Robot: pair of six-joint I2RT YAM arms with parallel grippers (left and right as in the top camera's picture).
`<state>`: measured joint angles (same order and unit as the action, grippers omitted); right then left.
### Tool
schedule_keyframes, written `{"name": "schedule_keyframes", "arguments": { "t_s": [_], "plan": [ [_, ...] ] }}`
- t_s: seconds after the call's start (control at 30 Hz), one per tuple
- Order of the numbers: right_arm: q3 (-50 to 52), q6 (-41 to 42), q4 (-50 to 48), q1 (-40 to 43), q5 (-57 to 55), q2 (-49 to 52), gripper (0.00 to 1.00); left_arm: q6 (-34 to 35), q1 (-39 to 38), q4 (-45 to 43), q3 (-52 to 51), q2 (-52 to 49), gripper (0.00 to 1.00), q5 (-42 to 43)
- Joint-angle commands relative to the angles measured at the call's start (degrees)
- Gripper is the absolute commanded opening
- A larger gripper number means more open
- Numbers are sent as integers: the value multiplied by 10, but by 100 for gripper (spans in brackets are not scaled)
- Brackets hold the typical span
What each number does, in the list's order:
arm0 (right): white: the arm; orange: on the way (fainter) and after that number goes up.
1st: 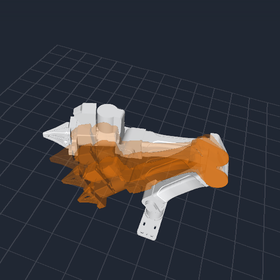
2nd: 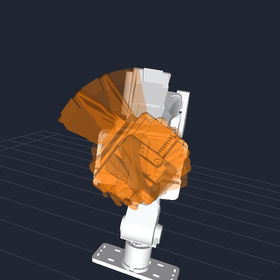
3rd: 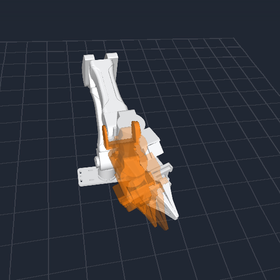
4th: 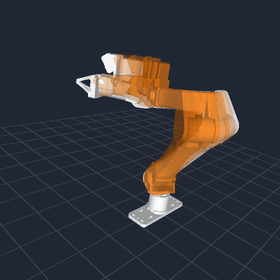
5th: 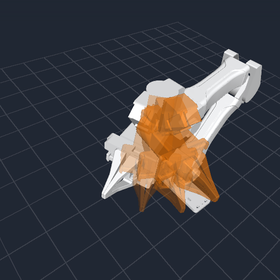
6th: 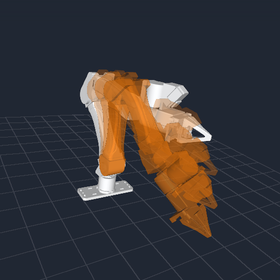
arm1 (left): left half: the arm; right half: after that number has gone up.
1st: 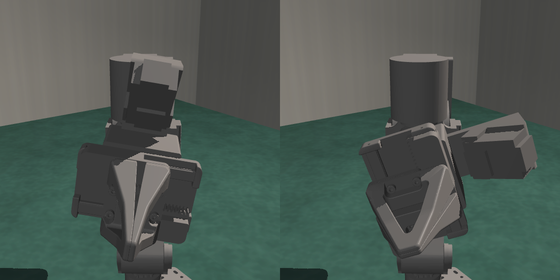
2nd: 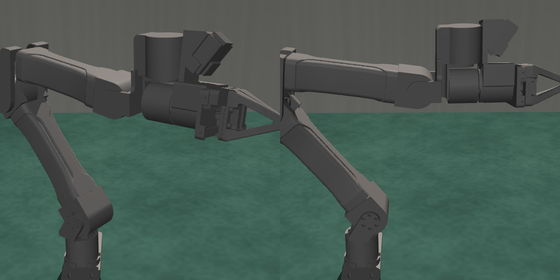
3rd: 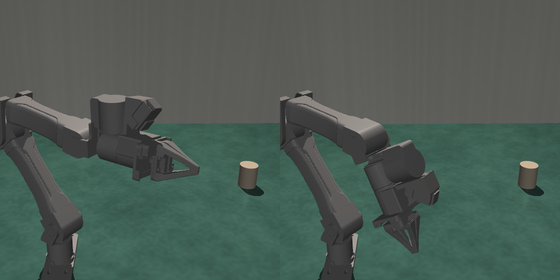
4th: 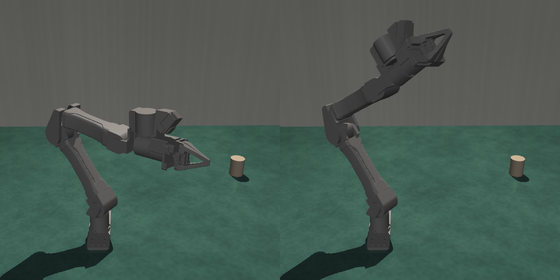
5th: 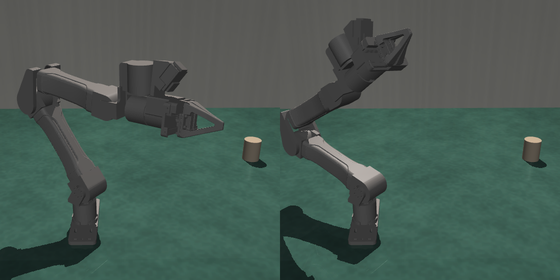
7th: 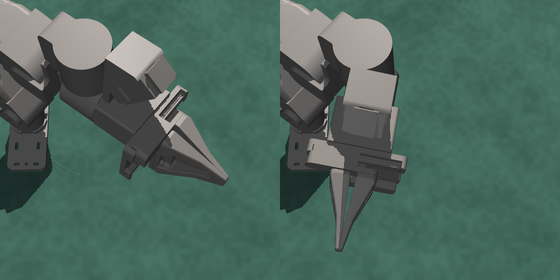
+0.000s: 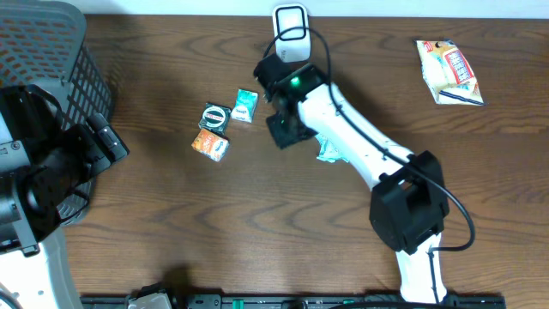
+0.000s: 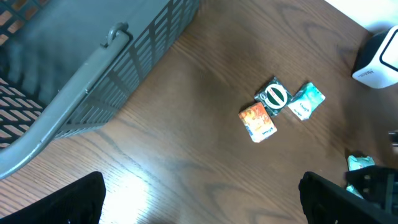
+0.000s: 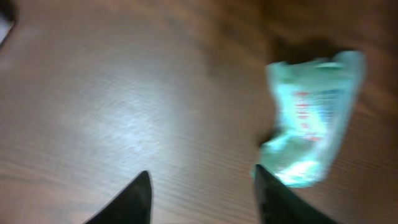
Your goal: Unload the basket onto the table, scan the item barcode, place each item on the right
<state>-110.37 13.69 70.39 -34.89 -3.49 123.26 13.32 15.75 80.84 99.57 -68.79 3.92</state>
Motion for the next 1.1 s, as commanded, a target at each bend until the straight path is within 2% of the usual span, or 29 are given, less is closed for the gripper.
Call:
{"name": "schedule_keyframes", "arguments": {
  "t_s": [0.0, 0.13, 0.3, 0.43, 0.5, 0.57, 0.83, 0.93, 1.0, 1.07],
  "plan": [
    [-18, 7, 4, 41, -34, -4, 53, 1, 3, 1, -5, 0, 98, -5],
    [-16, 6, 8, 80, -27, -3, 56, 1, 3, 1, -5, 0, 98, -5],
    [-15, -39, 7, 129, 58, -3, 60, 1, 3, 1, -5, 0, 98, -5],
    [-13, -52, 11, 150, 73, -3, 65, 1, 3, 1, -5, 0, 98, -5],
    [-13, -52, 11, 153, 71, -3, 57, 1, 3, 1, -5, 0, 98, -5],
    [-13, -52, 9, 153, 70, -3, 30, 1, 3, 1, -5, 0, 98, -5],
    [-10, -43, -24, 153, 49, -3, 46, 1, 3, 1, -5, 0, 98, -5],
    [-3, -43, -33, 153, 38, -3, 59, 1, 3, 1, -5, 0, 98, -5],
    [5, -43, -34, 153, 38, -3, 62, 1, 3, 1, -5, 0, 98, -5],
    [15, -44, -34, 153, 38, -3, 60, 1, 3, 1, -5, 0, 98, -5]
  ]
}}
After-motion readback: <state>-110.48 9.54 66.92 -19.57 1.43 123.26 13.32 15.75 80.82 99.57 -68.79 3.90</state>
